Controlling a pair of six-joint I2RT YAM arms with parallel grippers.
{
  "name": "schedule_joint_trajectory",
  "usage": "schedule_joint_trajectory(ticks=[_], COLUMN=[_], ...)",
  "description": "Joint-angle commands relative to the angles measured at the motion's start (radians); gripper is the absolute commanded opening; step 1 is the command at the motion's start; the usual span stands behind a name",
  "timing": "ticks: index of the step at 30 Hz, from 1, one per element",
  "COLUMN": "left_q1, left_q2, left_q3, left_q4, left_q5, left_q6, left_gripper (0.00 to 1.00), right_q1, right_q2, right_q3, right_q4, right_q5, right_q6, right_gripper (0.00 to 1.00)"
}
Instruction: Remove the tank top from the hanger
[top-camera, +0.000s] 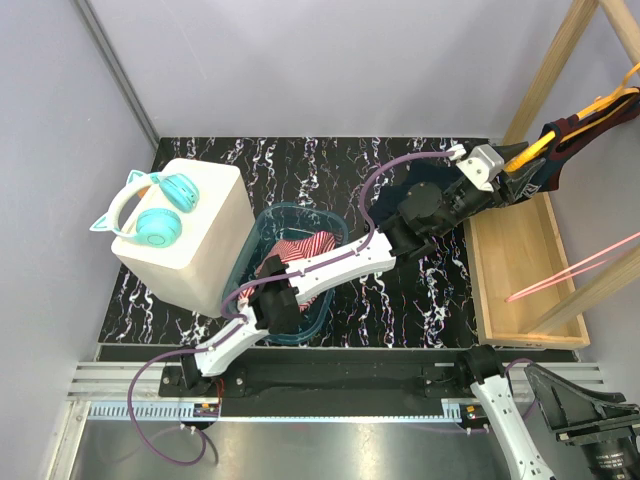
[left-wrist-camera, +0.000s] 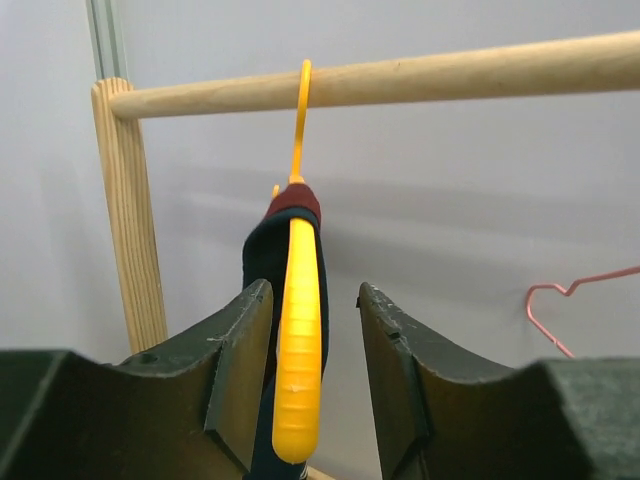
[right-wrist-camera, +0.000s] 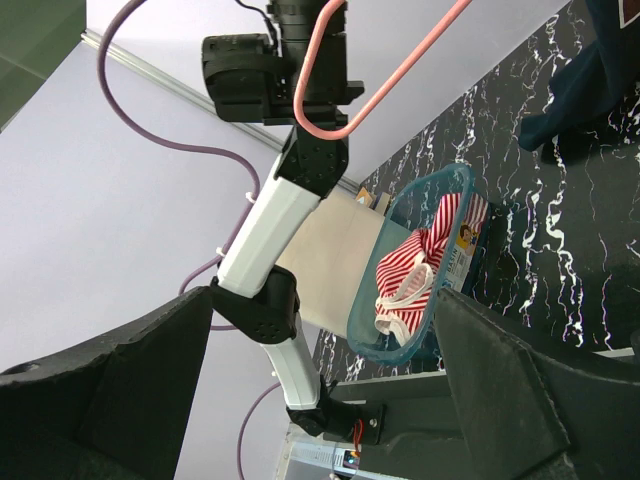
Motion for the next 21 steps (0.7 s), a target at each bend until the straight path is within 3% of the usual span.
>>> schedule_joint_trajectory(ticks=[1, 3, 9, 21], left_q1=[0.008, 0.013, 0.019, -0.001], left_q2=[0.049, 0.054, 0.060, -0.106], left_q3=[0.056, 0.069, 0.098, 0.112], left_q4=[0.021, 0.018, 0.030, 0.036], left_q5=[-0.005, -0.004, -0.040, -0.011], left_q6=[0.010, 0.012, 0.002, -0.272], left_gripper=[0.45, 0.42, 0.00, 0.00], right_q1=[0.004, 0.004, 0.004, 0.005], right_q2=[0.048, 0.046, 0.042, 0.046], right_q3=[0.012, 0.008, -0.005, -0.012], right_q4=[-0.124, -0.128, -0.125, -0.119], right_q5=[-0.011, -0.011, -0.011, -0.009], right_q6=[0.008, 0.009, 0.011, 0.020], right_gripper=[0.99, 0.99, 0.99, 0.99])
